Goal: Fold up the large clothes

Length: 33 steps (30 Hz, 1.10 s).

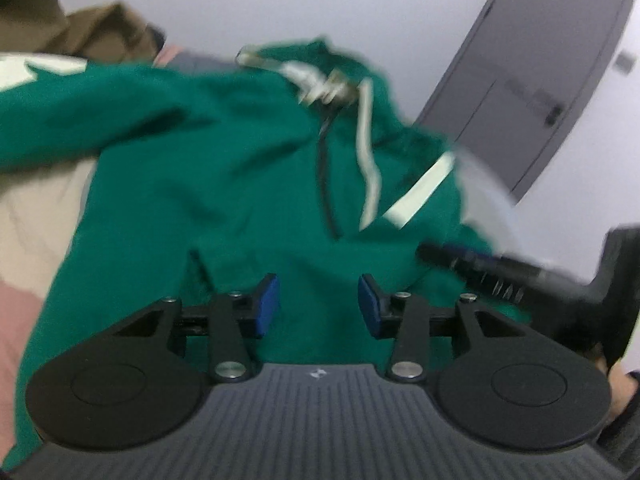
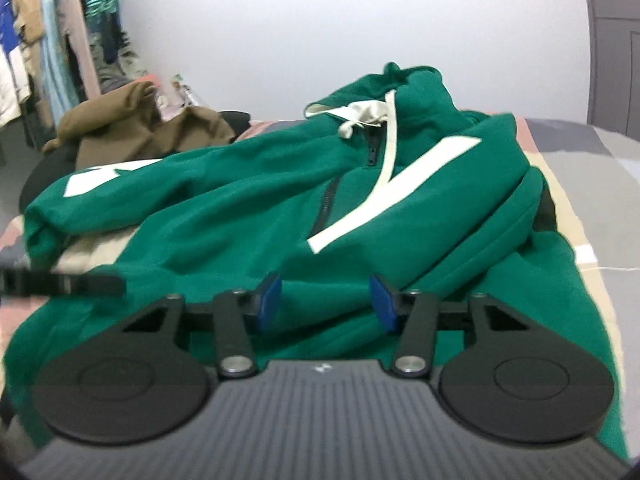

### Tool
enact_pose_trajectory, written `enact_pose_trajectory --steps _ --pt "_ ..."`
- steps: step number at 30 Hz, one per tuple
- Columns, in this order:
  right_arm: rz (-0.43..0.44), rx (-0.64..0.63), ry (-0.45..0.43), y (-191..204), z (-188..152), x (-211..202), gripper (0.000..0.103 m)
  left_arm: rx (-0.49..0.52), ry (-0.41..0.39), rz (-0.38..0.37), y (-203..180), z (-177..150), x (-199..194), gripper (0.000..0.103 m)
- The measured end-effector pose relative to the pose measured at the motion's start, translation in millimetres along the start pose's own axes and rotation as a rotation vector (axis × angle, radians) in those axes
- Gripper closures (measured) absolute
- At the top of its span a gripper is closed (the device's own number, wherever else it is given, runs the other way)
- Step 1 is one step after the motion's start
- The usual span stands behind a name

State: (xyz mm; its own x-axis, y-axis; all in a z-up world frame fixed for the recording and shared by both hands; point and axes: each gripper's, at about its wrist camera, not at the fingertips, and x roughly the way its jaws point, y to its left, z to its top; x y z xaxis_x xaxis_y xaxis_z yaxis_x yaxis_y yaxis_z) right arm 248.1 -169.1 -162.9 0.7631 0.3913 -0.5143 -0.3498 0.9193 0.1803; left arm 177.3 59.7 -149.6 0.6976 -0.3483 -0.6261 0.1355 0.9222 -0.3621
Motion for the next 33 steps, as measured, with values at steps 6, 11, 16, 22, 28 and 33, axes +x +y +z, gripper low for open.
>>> enact_pose_trajectory --steps 6,11,16,22,28,33 --pt "0.0 0.022 0.05 -8 -18 37 0.054 0.026 0.052 0.075 1 -8 24 0.056" --pt "0.024 0.066 0.03 -14 -19 37 0.053 -0.089 0.001 0.053 17 7 10 0.05" --pt "0.047 0.106 0.018 -20 -21 34 0.054 -0.272 -0.128 0.137 57 32 -18 0.031" --pt "0.037 0.093 0.018 -17 -21 34 0.054 -0.538 -0.215 0.334 143 46 -28 0.025" --pt "0.041 0.099 0.023 -19 -20 36 0.053 -0.809 -0.381 0.311 214 43 -38 0.025" --pt "0.054 0.11 0.02 -22 -21 37 0.053 -0.907 -0.532 0.275 250 51 -55 0.026"
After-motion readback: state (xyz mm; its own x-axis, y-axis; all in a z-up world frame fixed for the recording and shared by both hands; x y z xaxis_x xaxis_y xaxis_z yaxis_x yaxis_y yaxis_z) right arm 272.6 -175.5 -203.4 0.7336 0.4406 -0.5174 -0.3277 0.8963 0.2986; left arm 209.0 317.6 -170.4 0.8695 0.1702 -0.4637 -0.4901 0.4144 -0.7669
